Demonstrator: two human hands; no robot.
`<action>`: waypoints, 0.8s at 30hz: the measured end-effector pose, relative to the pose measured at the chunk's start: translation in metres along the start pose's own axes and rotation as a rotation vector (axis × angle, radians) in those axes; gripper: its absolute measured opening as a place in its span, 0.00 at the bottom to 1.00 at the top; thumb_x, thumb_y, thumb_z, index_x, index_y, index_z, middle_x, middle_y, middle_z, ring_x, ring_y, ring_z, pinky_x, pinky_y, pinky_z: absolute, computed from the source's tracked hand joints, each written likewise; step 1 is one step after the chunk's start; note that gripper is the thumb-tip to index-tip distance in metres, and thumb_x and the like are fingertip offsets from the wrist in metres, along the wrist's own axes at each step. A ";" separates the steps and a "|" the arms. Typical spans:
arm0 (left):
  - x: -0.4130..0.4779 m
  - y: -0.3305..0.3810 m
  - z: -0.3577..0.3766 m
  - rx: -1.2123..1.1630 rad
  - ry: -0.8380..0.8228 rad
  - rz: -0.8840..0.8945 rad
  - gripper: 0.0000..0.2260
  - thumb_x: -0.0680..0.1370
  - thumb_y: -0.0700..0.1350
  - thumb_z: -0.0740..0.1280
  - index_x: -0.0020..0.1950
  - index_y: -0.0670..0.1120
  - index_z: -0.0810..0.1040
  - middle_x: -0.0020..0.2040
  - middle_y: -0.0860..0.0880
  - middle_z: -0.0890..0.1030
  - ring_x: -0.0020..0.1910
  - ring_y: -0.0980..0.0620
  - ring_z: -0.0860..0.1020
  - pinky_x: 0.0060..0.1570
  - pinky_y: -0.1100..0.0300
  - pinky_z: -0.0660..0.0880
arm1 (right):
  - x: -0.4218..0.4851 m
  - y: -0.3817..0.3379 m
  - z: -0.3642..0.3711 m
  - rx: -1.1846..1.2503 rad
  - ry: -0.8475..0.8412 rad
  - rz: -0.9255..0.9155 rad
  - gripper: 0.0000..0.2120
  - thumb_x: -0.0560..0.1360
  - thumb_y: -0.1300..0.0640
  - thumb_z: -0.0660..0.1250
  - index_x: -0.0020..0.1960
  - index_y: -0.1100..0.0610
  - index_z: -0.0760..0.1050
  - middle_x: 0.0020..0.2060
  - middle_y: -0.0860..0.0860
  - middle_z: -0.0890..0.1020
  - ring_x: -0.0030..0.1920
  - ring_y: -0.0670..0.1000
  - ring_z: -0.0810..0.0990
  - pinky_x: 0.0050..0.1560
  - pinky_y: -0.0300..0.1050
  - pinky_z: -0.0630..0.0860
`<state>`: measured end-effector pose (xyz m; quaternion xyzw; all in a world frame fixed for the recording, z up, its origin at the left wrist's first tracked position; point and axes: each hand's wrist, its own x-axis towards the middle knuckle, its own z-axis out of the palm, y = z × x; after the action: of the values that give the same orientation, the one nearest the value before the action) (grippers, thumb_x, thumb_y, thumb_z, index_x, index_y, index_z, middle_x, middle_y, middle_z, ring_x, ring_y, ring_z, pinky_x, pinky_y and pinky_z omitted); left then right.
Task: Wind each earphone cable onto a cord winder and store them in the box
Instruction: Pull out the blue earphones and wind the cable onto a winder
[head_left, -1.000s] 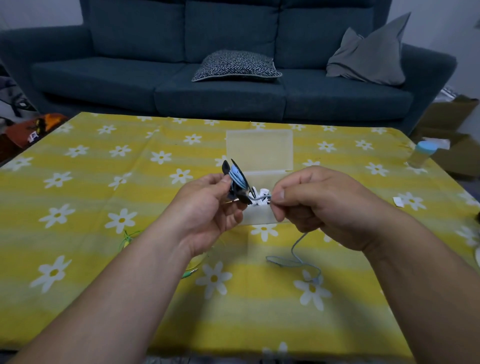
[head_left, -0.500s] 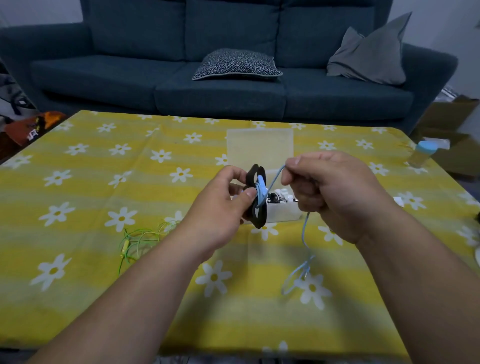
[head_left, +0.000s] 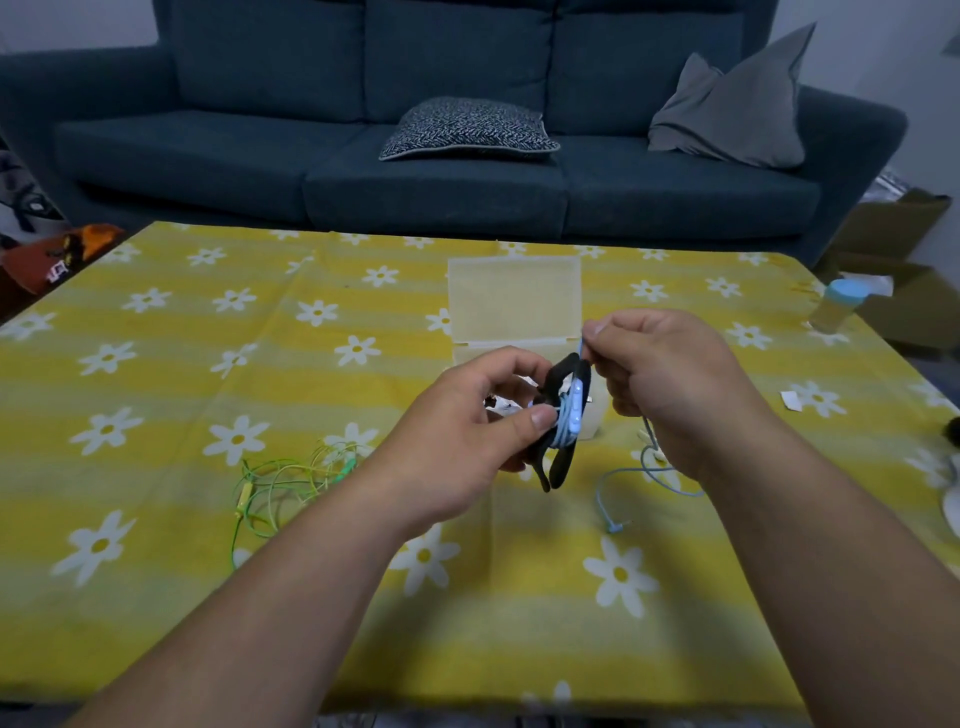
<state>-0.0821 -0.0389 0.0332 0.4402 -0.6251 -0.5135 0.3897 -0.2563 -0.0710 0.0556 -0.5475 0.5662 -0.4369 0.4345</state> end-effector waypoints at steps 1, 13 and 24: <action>-0.001 0.001 0.000 -0.021 -0.007 0.005 0.08 0.79 0.38 0.67 0.56 0.48 0.79 0.52 0.41 0.77 0.36 0.51 0.78 0.38 0.62 0.76 | 0.001 0.002 0.001 -0.013 0.004 0.001 0.19 0.79 0.55 0.66 0.29 0.54 0.77 0.21 0.43 0.66 0.24 0.47 0.60 0.29 0.44 0.57; 0.006 0.000 -0.010 -0.386 0.234 0.003 0.07 0.81 0.39 0.64 0.58 0.46 0.76 0.47 0.42 0.80 0.40 0.45 0.79 0.38 0.59 0.78 | -0.009 0.013 0.017 -0.177 -0.362 0.158 0.17 0.83 0.53 0.58 0.39 0.58 0.78 0.24 0.46 0.66 0.25 0.48 0.59 0.28 0.43 0.56; 0.009 -0.005 -0.017 -0.363 0.336 -0.075 0.03 0.82 0.41 0.63 0.54 0.47 0.75 0.40 0.46 0.83 0.34 0.51 0.78 0.36 0.60 0.75 | -0.018 0.005 0.018 -0.144 -0.500 0.115 0.18 0.84 0.56 0.57 0.37 0.57 0.75 0.24 0.46 0.65 0.27 0.48 0.58 0.30 0.44 0.55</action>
<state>-0.0679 -0.0530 0.0317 0.4652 -0.4321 -0.5511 0.5415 -0.2395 -0.0533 0.0466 -0.6348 0.5011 -0.2214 0.5450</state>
